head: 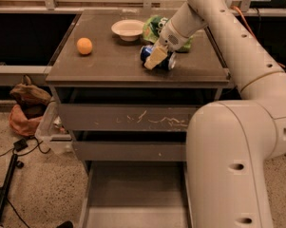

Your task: Place pepsi can into bottom drawer

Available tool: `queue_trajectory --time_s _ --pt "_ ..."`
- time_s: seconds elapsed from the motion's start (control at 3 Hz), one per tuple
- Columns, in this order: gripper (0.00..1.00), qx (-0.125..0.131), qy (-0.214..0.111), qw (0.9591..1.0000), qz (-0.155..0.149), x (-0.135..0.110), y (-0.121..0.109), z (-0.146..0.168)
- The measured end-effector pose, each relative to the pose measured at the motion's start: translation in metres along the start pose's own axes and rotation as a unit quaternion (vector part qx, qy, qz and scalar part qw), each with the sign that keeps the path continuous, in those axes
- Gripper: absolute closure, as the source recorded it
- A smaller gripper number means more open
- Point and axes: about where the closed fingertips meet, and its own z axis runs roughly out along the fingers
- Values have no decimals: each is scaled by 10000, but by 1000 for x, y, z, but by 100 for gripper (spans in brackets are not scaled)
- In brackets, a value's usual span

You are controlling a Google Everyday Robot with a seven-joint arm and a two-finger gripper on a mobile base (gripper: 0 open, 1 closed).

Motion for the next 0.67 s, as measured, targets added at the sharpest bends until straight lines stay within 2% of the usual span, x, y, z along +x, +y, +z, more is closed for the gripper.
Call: queue_trajectory --time_s 0.33,0.67 --pt "100 453 -136 9987 173 12 21 -40" --pt "100 452 -136 9987 173 12 21 -40"
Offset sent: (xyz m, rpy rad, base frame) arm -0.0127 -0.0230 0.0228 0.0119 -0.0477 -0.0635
